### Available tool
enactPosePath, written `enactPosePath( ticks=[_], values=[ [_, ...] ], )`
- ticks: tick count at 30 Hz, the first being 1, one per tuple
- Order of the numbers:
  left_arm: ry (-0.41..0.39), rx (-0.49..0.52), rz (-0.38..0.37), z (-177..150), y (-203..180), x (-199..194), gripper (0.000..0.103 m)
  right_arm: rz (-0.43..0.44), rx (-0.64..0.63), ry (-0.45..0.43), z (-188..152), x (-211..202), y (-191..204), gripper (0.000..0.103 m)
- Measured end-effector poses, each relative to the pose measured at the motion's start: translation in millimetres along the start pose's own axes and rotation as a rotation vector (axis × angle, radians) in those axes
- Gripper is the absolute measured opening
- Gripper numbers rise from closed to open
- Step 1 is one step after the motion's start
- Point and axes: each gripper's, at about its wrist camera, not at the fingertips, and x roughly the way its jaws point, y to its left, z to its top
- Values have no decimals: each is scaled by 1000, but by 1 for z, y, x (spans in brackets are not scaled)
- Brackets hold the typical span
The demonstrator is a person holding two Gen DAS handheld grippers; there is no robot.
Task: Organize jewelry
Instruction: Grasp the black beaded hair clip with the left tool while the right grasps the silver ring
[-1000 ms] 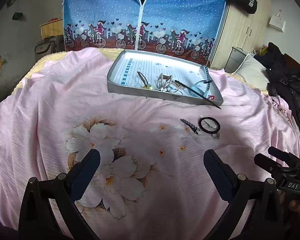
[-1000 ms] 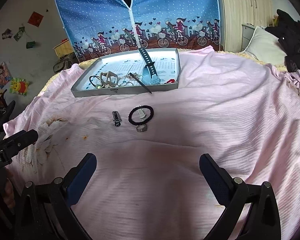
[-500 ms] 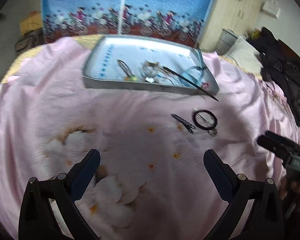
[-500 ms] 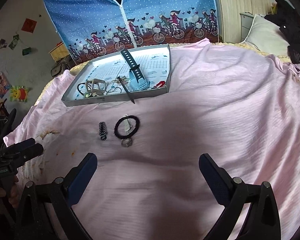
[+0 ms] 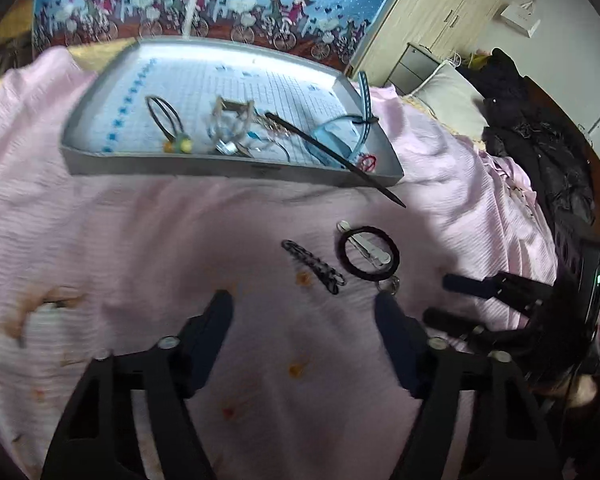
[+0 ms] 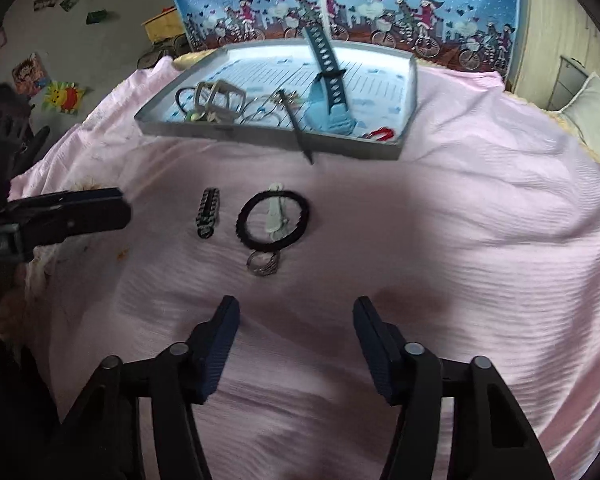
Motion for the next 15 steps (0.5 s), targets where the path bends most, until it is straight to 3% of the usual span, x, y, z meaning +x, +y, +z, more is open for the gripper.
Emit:
enactPosePath(
  ticks=[3,15],
  values=[
    [18,10,-20,5,-2,10,48,6,-10,19,-1,8,3,44],
    [76,8,-57,18,0,41,48,11,-47,-15,9,19,9,41]
  ],
)
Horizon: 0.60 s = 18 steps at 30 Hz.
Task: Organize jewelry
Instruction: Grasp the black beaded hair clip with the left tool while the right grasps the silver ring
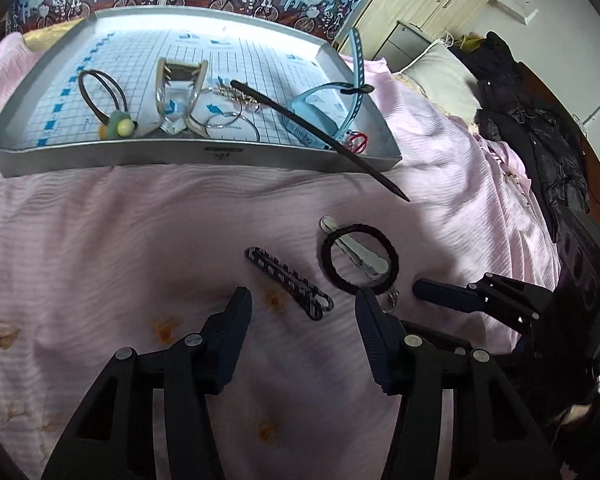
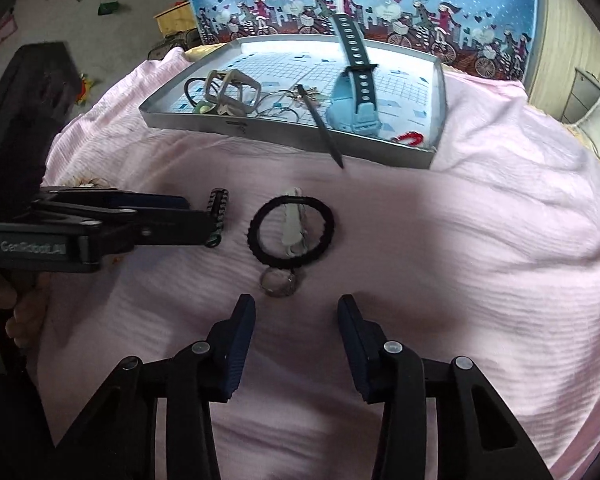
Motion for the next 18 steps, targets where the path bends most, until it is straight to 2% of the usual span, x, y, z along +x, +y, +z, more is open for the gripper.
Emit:
enactPosePath(
  ticks=[3,4,11,17,18],
  values=[
    [15,3,-13,3,-2,6,47,7,-12,-6,2,3,4,41],
    [19,5,-16,3,-3,8,41,8,-14,-7,3,5,4,41],
    [46,-49,-13,6,8,17,24,14,-20,-7,6,13,6,39],
    [36,-88,-9,4,22,12,14,14,-33,-8,9,19,8,30],
    [33,-84,-7,4,23,12,14,14,-35,-8,9,19,9,25]
  ],
)
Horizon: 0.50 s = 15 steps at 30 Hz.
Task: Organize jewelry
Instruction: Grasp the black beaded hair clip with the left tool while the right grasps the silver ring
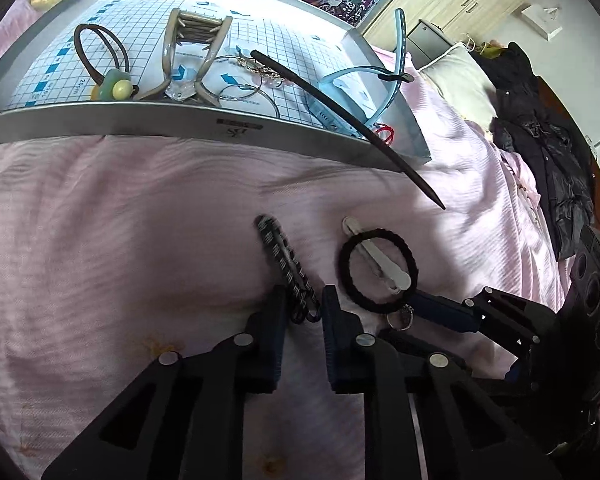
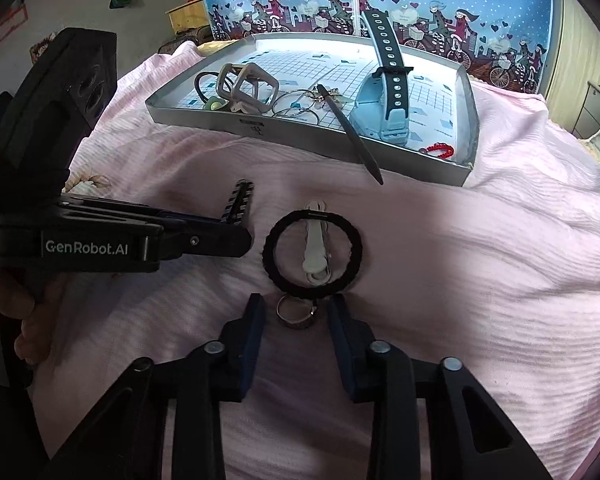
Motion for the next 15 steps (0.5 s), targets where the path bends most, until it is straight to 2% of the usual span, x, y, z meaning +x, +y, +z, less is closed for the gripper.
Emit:
enactPosePath(
  ticks=[1,6,15],
  values=[
    [-4,5,3,-1,0,-1,14,1,-1,1,0,0,1,20],
    [-24,35,29,-7,-8,-1,13,11,7,18,-2,-2,2,20],
    [-28,12,33,-11,-15,-2,12,99,161,34,-7,-14,-13,20]
  ],
)
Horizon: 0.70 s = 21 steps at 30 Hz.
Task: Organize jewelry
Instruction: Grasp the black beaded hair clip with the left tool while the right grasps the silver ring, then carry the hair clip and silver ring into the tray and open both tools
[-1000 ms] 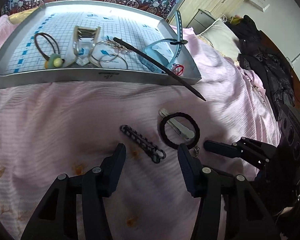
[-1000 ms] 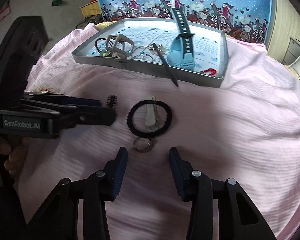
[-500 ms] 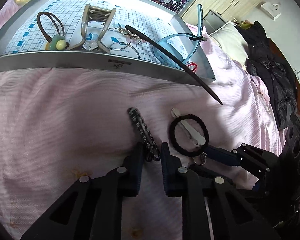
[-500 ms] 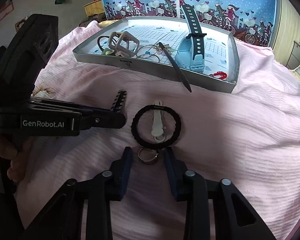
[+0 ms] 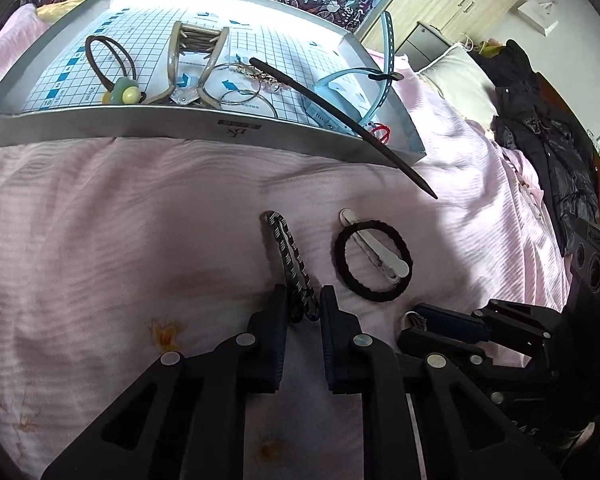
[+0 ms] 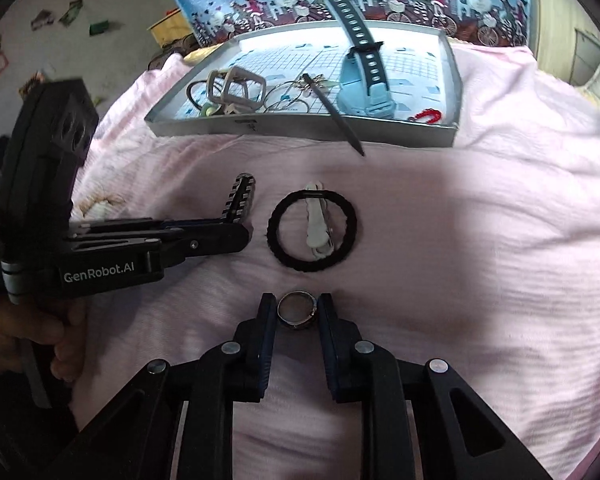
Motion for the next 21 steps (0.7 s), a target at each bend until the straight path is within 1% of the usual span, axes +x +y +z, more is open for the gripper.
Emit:
enactPosePath(
  ticks=[4,8,13,21],
  values=[
    [-15,-17,-6,-3,-3,-6,12,9,19,-40,-1,-12,-2,20],
    [-36,-18,-10,-6,-8,-14,12,-2,18,-118,3,-27,-4,20],
    [-81,7,-17,-5,-16,-22,12,-2,4,-200,10,-35,-2,20],
    [-184,51,-8,-1,-28,-31,12,-19,-27,-247,14,-30,-2,20]
  ],
)
